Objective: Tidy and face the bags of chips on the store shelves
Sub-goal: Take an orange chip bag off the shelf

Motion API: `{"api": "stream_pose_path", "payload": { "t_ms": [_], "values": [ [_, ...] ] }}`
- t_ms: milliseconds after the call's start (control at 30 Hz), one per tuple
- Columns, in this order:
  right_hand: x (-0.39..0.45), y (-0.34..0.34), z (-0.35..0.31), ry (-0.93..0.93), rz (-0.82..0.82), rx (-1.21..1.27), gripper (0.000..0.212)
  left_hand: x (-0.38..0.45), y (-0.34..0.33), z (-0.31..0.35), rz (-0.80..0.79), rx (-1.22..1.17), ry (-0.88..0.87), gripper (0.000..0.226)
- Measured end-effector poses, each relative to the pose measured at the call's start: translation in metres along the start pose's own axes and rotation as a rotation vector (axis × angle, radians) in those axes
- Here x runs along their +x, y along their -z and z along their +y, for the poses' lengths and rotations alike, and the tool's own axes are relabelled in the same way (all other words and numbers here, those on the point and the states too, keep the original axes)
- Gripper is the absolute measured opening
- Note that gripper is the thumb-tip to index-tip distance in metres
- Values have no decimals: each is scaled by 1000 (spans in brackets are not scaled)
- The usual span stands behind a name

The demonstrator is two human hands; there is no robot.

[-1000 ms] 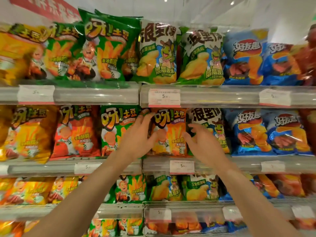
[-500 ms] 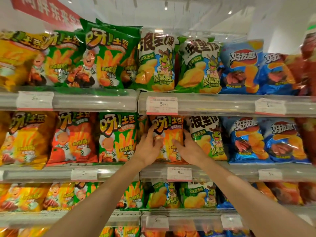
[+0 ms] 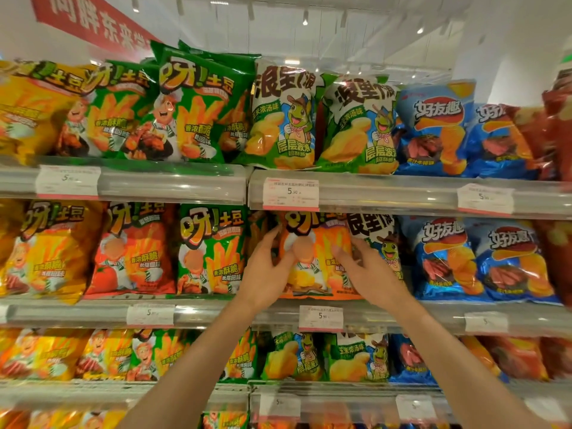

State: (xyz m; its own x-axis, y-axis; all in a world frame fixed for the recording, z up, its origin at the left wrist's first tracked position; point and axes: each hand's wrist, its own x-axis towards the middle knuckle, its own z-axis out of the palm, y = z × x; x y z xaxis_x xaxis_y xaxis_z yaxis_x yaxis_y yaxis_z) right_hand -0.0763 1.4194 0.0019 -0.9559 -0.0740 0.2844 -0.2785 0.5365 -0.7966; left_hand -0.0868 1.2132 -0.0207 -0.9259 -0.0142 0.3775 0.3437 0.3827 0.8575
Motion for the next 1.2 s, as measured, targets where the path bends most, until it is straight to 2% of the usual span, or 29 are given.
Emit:
{"api": "stream_pose_path", "payload": {
  "t_ms": [133,333,433,567,667,900,1033,1200],
  "values": [
    [-37,-3,6,-5,73,72,29,-33,-6,1,-5,-146,76,57],
    [-78,-25,34,-61,53,120,44,-80,-11,-7,-37,-240,112,34],
    [-91,-37,36,-75,63,108,47,-93,-7,-9,-31,-233,104,36],
    [-104,-51,29,-64,80,125,46,-106,5,-19,-23,-280,131,57],
    [-113,-70,18,-59,68,176,44,-116,24,-30,-19,-288,143,51],
    [-131,-154,-41,-79,24,224,29,-153,129,-61,-11,-297,139,41],
    [-144,-236,-89,-112,-12,280,40,-180,219,-92,43,-260,140,42],
    [-156,-338,-151,-93,-119,275,32,-214,332,-129,112,-217,162,41]
  ]
}}
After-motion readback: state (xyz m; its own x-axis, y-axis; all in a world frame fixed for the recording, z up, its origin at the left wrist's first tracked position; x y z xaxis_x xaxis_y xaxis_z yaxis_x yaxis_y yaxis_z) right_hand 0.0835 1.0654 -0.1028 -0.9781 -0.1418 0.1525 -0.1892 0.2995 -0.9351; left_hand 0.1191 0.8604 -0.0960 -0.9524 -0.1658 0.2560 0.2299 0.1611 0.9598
